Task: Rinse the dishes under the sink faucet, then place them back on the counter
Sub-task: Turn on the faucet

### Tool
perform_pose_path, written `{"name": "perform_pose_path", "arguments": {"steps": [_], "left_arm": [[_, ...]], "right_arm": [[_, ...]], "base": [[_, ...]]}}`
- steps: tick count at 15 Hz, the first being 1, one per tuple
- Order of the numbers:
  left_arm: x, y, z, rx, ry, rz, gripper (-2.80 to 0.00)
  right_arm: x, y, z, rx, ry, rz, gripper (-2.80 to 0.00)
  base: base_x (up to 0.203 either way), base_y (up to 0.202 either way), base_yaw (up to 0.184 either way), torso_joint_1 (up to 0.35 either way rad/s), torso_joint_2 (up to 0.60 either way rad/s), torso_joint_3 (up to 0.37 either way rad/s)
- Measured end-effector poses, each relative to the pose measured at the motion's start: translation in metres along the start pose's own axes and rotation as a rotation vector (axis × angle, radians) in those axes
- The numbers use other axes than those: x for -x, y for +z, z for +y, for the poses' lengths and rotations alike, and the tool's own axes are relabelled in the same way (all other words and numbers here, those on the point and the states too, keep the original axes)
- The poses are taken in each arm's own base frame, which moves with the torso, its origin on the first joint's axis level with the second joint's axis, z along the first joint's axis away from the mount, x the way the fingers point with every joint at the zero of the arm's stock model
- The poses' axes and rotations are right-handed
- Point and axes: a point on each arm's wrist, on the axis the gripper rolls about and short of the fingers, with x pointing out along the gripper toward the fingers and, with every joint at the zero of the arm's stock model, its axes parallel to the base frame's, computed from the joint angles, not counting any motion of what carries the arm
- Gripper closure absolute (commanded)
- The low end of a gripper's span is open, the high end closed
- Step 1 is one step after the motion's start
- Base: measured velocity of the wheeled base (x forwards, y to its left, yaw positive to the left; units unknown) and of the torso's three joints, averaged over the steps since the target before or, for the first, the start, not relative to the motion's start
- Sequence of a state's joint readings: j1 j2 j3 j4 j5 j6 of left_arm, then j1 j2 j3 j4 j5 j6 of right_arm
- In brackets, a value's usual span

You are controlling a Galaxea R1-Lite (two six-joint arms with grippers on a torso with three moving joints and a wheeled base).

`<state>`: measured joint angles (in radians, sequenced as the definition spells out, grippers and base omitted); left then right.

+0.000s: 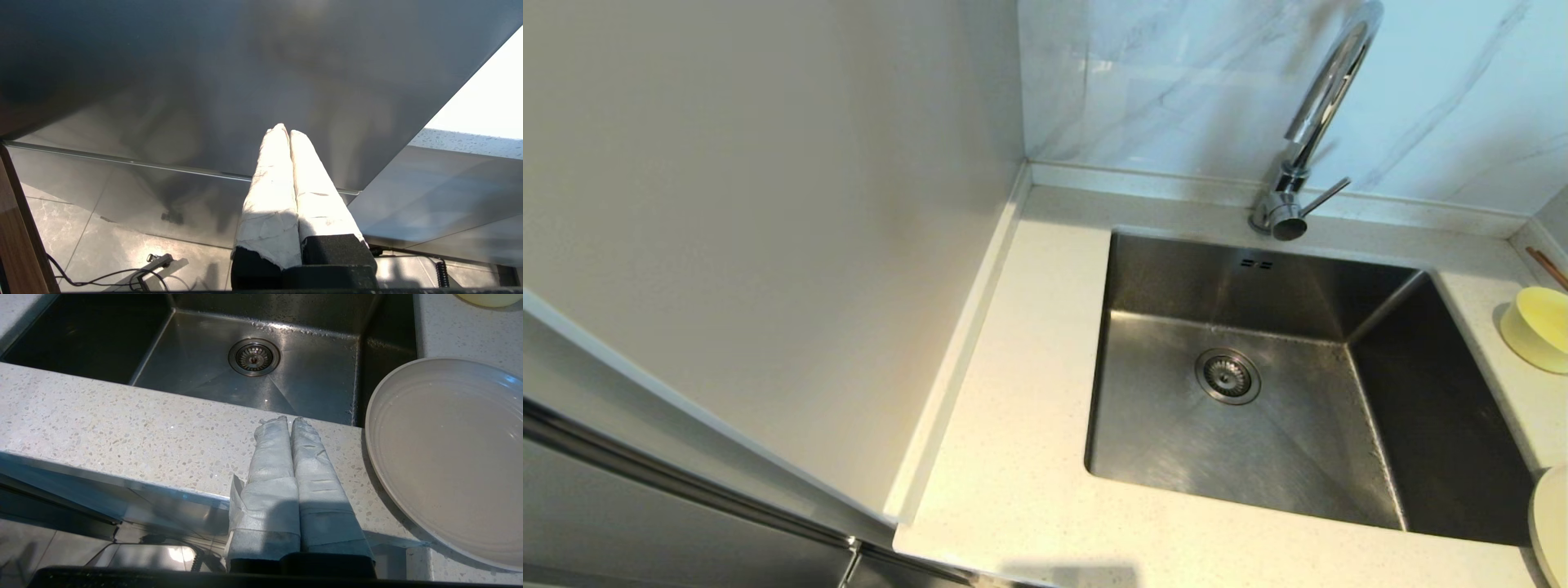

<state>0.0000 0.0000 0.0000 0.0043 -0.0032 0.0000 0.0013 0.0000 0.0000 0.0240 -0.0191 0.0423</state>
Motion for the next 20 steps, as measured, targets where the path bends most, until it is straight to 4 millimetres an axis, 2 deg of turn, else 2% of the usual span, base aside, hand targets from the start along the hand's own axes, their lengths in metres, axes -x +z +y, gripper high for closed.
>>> {"name": "perform_pose_path", "arguments": {"steps": [20], "left_arm": [[0.0000, 0.0000, 0.0000, 0.000, 0.000, 0.000, 0.00]], "right_arm": [[0.0000, -0.0001, 0.0001, 0.006, 0.005, 0.001, 0.00]], "base": [[0.000, 0.000, 0.000, 0.000, 0.00, 0.000]]}}
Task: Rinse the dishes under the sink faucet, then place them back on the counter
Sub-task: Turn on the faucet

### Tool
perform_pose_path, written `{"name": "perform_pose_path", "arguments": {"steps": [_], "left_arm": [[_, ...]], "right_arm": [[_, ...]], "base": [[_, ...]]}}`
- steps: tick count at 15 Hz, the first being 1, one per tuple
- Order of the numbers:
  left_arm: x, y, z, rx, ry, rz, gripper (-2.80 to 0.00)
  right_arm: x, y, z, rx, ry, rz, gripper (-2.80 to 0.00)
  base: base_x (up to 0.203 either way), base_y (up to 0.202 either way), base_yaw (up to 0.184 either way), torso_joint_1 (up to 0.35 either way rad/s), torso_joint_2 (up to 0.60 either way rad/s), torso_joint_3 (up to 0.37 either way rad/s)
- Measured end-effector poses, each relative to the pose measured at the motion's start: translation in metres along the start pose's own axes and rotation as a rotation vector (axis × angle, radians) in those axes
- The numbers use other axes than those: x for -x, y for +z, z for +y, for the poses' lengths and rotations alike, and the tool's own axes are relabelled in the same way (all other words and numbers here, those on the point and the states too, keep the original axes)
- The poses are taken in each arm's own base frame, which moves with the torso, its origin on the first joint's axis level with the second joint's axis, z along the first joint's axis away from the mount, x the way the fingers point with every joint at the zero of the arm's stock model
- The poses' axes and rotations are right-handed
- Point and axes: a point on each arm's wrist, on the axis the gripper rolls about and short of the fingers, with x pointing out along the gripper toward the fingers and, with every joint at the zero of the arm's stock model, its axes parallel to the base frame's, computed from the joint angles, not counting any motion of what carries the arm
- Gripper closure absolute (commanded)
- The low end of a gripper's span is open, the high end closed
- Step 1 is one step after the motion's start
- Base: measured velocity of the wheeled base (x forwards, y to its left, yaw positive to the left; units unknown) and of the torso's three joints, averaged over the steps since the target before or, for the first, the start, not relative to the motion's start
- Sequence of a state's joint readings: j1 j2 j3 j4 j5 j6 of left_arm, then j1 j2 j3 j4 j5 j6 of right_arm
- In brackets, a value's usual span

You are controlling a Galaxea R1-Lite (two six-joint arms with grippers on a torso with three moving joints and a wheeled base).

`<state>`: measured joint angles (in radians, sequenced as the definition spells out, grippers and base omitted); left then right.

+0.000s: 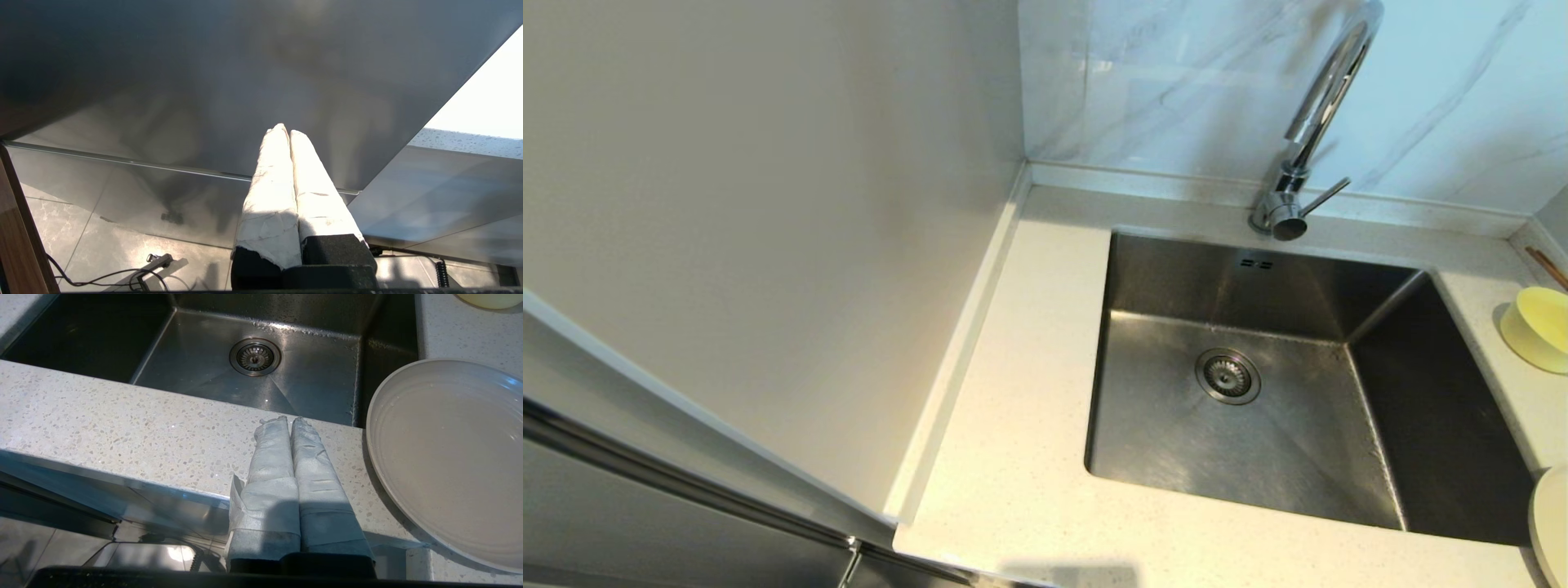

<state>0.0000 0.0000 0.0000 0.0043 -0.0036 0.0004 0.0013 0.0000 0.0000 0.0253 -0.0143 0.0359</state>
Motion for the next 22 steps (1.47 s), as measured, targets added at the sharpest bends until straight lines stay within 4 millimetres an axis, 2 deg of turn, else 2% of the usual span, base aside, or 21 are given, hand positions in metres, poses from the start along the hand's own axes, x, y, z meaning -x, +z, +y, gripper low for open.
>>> {"name": "perform_pose_path", "arguments": {"steps": [12, 22], "left_arm": [[0.000, 0.000, 0.000, 0.000, 0.000, 0.000, 0.00], [0.000, 0.000, 0.000, 0.000, -0.001, 0.000, 0.00]], "right_arm": [[-0.001, -0.001, 0.000, 0.060, 0.006, 0.019, 0.00], [-0.019, 0.001, 0.000, 0.079, 0.002, 0.307, 0.00]], "base": [[0.000, 0.000, 0.000, 0.000, 0.00, 0.000], [0.000, 0.000, 0.000, 0.000, 0.00, 0.000]]}}
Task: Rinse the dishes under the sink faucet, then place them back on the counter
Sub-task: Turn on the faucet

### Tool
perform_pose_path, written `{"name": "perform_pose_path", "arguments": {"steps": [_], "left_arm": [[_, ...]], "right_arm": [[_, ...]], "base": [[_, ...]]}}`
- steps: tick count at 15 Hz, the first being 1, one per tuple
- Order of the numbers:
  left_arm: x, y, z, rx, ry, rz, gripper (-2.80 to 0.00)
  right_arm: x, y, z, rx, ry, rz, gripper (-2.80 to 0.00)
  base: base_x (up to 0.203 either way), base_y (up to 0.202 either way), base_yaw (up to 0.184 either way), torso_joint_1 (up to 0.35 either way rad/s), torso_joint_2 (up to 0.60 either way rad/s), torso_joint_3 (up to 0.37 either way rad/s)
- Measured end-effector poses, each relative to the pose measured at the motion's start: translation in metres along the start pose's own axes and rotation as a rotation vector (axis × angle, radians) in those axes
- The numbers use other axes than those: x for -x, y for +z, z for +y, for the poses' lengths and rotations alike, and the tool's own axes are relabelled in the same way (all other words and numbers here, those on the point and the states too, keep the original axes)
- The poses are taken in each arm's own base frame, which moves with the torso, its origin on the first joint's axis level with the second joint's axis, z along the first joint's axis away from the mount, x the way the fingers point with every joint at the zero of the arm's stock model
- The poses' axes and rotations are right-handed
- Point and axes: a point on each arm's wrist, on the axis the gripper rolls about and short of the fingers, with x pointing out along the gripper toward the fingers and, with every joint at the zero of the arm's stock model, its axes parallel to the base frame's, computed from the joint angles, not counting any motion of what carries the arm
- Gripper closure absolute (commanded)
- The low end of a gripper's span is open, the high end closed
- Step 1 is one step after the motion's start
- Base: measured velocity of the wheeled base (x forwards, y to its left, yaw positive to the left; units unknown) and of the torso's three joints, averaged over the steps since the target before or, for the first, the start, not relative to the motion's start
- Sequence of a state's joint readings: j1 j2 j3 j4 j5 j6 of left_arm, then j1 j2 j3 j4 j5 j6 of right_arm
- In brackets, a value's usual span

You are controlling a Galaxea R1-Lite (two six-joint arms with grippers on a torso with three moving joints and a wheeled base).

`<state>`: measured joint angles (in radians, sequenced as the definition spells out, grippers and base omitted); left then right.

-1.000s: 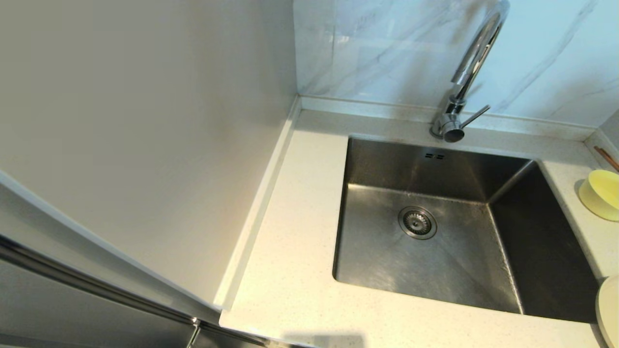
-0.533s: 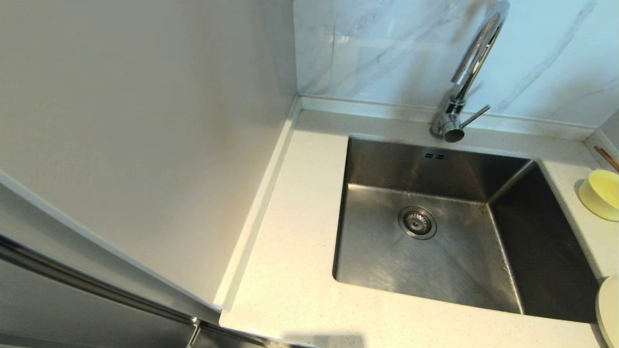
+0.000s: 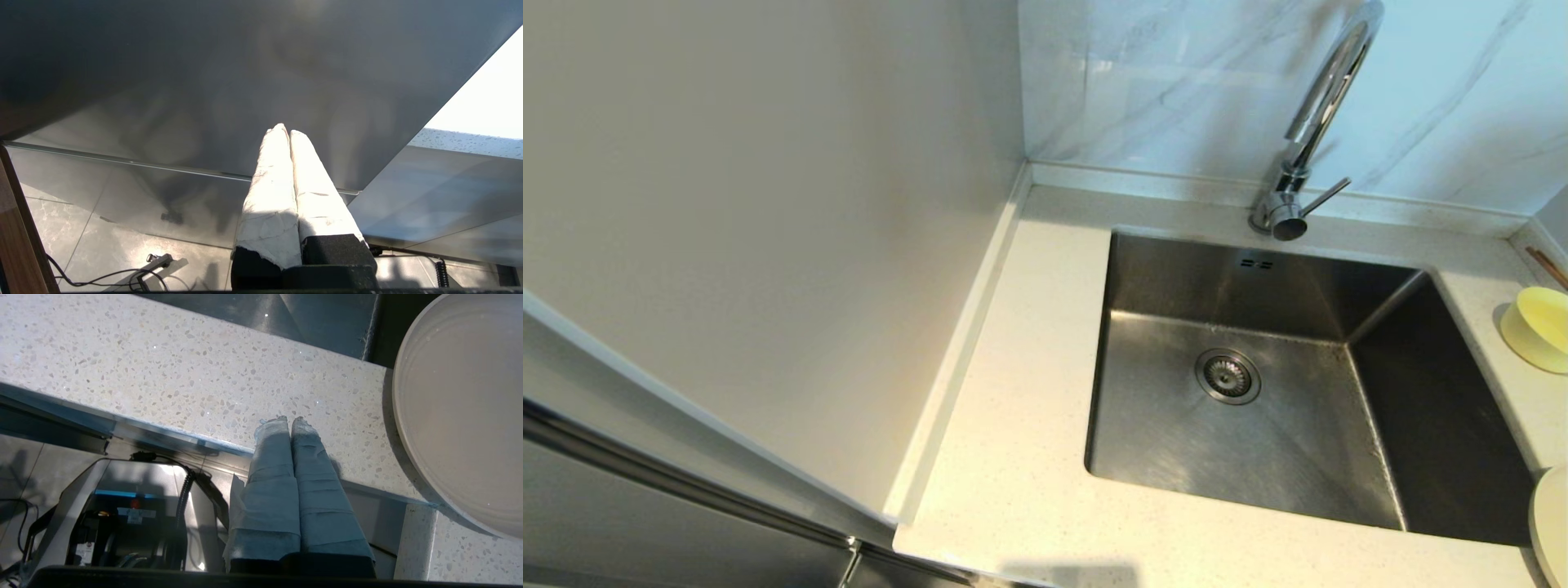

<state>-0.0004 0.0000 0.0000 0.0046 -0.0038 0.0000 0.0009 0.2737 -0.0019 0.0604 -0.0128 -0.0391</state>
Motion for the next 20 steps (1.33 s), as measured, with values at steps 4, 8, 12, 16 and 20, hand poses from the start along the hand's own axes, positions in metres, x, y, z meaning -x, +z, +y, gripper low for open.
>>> {"name": "perform_pose_path", "arguments": {"steps": [4, 8, 12, 16, 20], "left_arm": [[0.000, 0.000, 0.000, 0.000, 0.001, 0.000, 0.00], [0.000, 0.000, 0.000, 0.000, 0.001, 0.000, 0.00], [0.000, 0.000, 0.000, 0.000, 0.001, 0.001, 0.00], [0.000, 0.000, 0.000, 0.000, 0.000, 0.000, 0.00], [0.000, 0.000, 0.000, 0.000, 0.001, 0.000, 0.00]], "right_arm": [[-0.003, 0.001, 0.000, -0.014, -0.031, 0.038, 0.00], [0.000, 0.031, -0.002, -0.013, -0.037, 0.022, 0.00], [0.004, 0.095, -0.005, -0.057, -0.034, -0.009, 0.00], [-0.003, 0.162, -0.008, -0.120, -0.032, 0.063, 0.00], [-0.043, 0.232, -0.013, -0.221, -0.065, 0.072, 0.00]], "base": [[0.000, 0.000, 0.000, 0.000, 0.00, 0.000], [0.000, 0.000, 0.000, 0.000, 0.00, 0.000], [0.000, 0.000, 0.000, 0.000, 0.00, 0.000], [0.000, 0.000, 0.000, 0.000, 0.00, 0.000], [0.000, 0.000, 0.000, 0.000, 0.00, 0.000]]}}
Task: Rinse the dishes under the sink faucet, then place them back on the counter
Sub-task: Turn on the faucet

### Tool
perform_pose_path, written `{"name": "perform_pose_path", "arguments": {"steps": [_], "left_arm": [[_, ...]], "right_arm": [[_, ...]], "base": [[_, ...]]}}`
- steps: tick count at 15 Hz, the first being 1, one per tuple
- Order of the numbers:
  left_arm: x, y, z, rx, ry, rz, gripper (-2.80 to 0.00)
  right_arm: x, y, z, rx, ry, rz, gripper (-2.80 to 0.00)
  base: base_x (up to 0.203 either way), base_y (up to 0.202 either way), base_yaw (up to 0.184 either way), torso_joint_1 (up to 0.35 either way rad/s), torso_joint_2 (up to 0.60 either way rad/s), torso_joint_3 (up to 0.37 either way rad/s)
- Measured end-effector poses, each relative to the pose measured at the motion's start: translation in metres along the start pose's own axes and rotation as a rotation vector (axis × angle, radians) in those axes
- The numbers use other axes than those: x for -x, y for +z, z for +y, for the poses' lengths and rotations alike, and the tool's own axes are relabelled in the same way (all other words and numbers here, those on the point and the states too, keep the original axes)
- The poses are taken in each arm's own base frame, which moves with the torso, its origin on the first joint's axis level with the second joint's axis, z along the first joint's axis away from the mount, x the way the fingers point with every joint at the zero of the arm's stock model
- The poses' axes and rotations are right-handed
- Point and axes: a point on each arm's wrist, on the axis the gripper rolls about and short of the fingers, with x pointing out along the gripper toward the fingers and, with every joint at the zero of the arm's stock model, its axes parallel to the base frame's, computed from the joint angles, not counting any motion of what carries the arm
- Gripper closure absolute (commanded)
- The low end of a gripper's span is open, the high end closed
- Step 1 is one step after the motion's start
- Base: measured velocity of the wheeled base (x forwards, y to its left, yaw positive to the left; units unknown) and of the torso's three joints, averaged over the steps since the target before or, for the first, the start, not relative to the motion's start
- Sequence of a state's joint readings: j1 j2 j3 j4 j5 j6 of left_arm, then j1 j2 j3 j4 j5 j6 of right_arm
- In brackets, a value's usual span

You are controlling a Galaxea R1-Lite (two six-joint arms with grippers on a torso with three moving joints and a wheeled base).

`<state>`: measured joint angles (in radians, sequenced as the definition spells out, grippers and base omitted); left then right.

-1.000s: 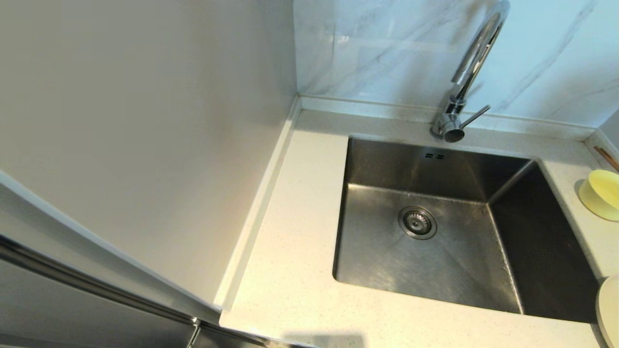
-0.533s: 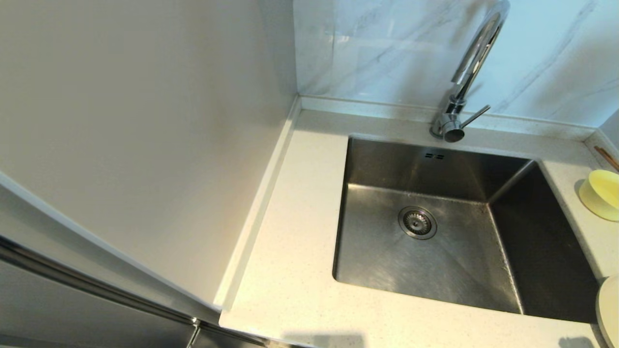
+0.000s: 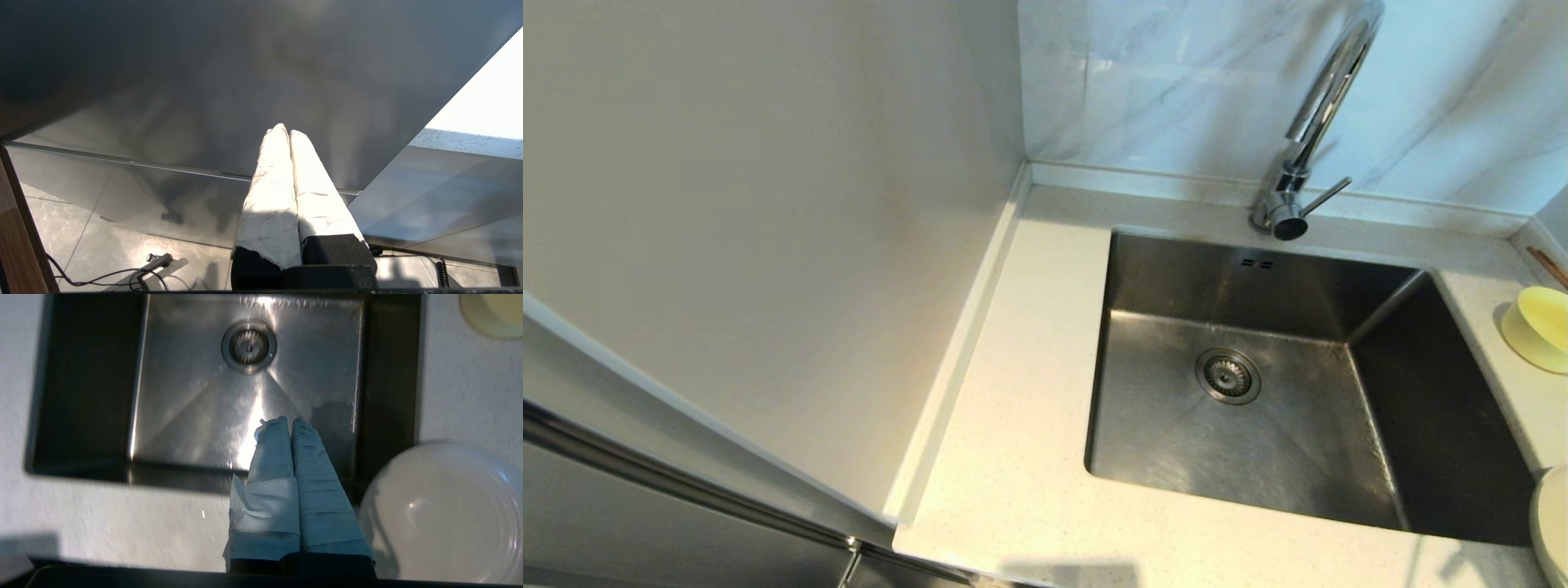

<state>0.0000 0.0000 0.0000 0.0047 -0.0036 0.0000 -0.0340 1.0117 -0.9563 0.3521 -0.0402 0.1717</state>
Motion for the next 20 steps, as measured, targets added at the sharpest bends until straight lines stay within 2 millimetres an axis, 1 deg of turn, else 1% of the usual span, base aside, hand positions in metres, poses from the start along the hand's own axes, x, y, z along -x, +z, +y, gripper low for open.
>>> {"name": "perform_pose_path", "arguments": {"steps": [2, 5, 8, 11, 12, 14, 15, 18, 20], "left_arm": [[0.000, 0.000, 0.000, 0.000, 0.000, 0.000, 0.00], [0.000, 0.000, 0.000, 0.000, 0.000, 0.000, 0.00], [0.000, 0.000, 0.000, 0.000, 0.000, 0.000, 0.00], [0.000, 0.000, 0.000, 0.000, 0.000, 0.000, 0.00], [0.000, 0.000, 0.000, 0.000, 0.000, 0.000, 0.00], [0.000, 0.000, 0.000, 0.000, 0.000, 0.000, 0.00], [0.000, 0.000, 0.000, 0.000, 0.000, 0.000, 0.00], [0.000, 0.000, 0.000, 0.000, 0.000, 0.000, 0.00], [0.000, 0.000, 0.000, 0.000, -0.001, 0.000, 0.00]], "right_arm": [[-0.028, 0.038, 0.006, -0.075, -0.045, -0.018, 0.00], [-0.076, 0.081, 0.007, -0.203, -0.118, -0.050, 0.00], [-0.119, 0.123, 0.000, -0.350, -0.166, -0.127, 0.00], [-0.154, 0.154, -0.013, -0.452, -0.197, -0.175, 0.00], [-0.165, 0.157, -0.017, -0.476, -0.201, -0.162, 0.00], [-0.186, 0.155, -0.024, -0.512, -0.195, -0.112, 0.00], [-0.193, 0.154, -0.025, -0.528, -0.193, -0.103, 0.00], [-0.204, 0.152, -0.025, -0.595, -0.095, -0.067, 0.00], [-0.206, 0.158, -0.024, -0.622, -0.027, -0.105, 0.00]], "base": [[0.000, 0.000, 0.000, 0.000, 0.00, 0.000], [0.000, 0.000, 0.000, 0.000, 0.00, 0.000], [0.000, 0.000, 0.000, 0.000, 0.00, 0.000], [0.000, 0.000, 0.000, 0.000, 0.00, 0.000], [0.000, 0.000, 0.000, 0.000, 0.00, 0.000], [0.000, 0.000, 0.000, 0.000, 0.00, 0.000], [0.000, 0.000, 0.000, 0.000, 0.00, 0.000], [0.000, 0.000, 0.000, 0.000, 0.00, 0.000], [0.000, 0.000, 0.000, 0.000, 0.00, 0.000]]}}
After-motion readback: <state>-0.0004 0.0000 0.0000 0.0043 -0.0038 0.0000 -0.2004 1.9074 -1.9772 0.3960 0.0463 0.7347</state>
